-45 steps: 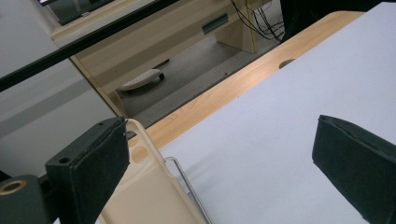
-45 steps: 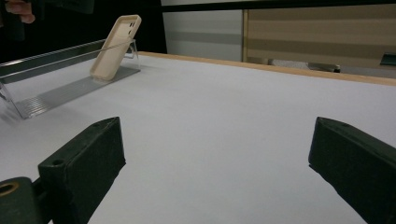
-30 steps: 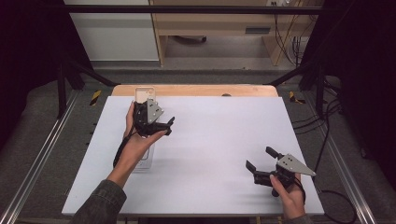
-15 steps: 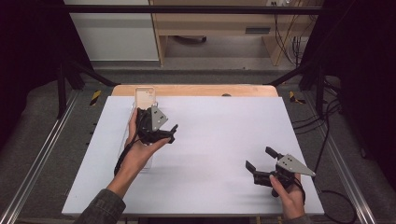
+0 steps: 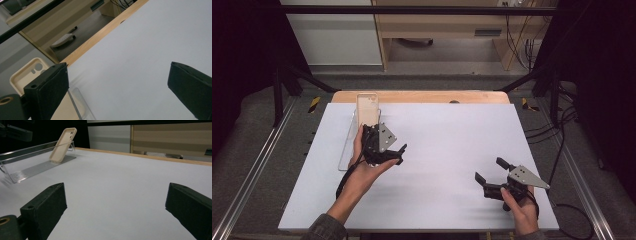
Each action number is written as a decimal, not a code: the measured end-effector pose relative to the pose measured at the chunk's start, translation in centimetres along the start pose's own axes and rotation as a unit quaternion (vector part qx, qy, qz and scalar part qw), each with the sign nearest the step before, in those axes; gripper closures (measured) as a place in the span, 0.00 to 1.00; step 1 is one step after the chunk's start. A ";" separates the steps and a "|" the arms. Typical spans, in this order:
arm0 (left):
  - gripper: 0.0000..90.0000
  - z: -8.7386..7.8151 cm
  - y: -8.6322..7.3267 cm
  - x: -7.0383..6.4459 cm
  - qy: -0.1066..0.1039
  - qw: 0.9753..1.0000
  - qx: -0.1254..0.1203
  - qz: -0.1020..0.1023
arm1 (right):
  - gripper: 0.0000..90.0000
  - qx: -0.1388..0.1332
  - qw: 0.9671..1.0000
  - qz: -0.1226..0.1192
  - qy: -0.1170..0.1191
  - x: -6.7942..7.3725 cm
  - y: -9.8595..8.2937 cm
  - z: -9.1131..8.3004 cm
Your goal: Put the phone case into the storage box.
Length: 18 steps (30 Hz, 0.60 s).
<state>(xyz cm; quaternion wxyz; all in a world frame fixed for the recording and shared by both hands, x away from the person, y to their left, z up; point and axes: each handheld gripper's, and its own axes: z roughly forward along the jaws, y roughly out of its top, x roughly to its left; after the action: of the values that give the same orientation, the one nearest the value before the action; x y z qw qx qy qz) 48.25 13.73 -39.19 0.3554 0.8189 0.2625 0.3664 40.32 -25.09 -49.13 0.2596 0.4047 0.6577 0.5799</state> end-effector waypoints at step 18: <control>0.04 -2.3 -1.1 -0.9 -0.008 1.000 -0.020 -0.018 | 0.04 0.001 1.000 -0.001 0.002 0.2 0.0 0.1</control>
<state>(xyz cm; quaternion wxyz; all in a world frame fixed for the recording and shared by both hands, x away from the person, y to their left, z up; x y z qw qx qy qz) 45.68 14.67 -39.30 0.3805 0.8095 0.2669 0.3587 40.27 -24.89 -49.12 0.2587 0.4027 0.6592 0.5800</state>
